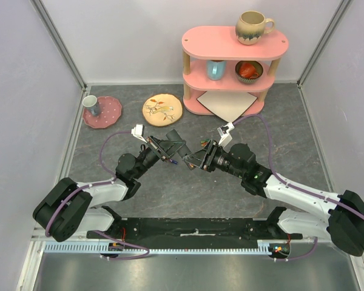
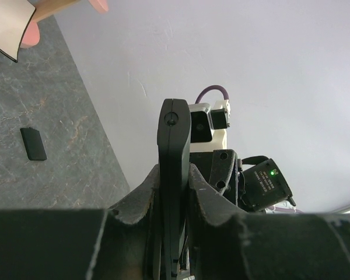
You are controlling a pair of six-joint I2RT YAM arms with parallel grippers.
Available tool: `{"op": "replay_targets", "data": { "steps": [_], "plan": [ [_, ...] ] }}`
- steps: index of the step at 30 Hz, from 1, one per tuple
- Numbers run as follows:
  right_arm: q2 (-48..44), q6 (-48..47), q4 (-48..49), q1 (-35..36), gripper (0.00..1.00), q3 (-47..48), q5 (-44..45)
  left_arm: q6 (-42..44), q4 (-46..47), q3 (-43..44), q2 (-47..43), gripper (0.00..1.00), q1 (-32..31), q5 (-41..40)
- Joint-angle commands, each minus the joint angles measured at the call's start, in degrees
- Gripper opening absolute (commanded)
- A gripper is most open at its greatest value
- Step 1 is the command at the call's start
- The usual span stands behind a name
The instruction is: Load the batteries into the remote control
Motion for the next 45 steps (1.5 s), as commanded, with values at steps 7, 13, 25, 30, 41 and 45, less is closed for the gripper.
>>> {"op": "replay_targets", "data": {
  "steps": [7, 13, 25, 30, 41, 45],
  "plan": [
    [0.46, -0.67, -2.88, -0.22, 0.46, 0.29, -0.81, 0.49, 6.77, 2.26, -1.25, 0.02, 0.02, -0.54],
    [-0.24, -1.81, -5.42, -0.31, 0.68, 3.01, 0.24, 0.75, 5.02, 1.03, -1.60, 0.02, 0.02, -0.54],
    [-5.60, -14.98, -18.33, -0.48, 0.82, 14.17, 2.95, 1.55, 2.90, -0.38, -1.77, 0.02, 0.11, -0.36],
    [-10.78, -24.56, -31.61, -0.48, 0.83, 18.65, 13.15, 1.46, 3.07, -0.82, -1.25, 0.02, 0.11, -0.36],
    [-10.09, -29.93, -34.17, -0.48, 0.78, 13.21, 19.14, 0.05, 2.73, -3.36, -3.09, 0.02, 1.07, 5.69],
    [-8.16, -30.64, -32.94, -0.48, 0.78, 13.65, 15.45, 0.40, -2.02, -5.48, -7.56, 0.02, 2.30, 7.28]
  ]
}}
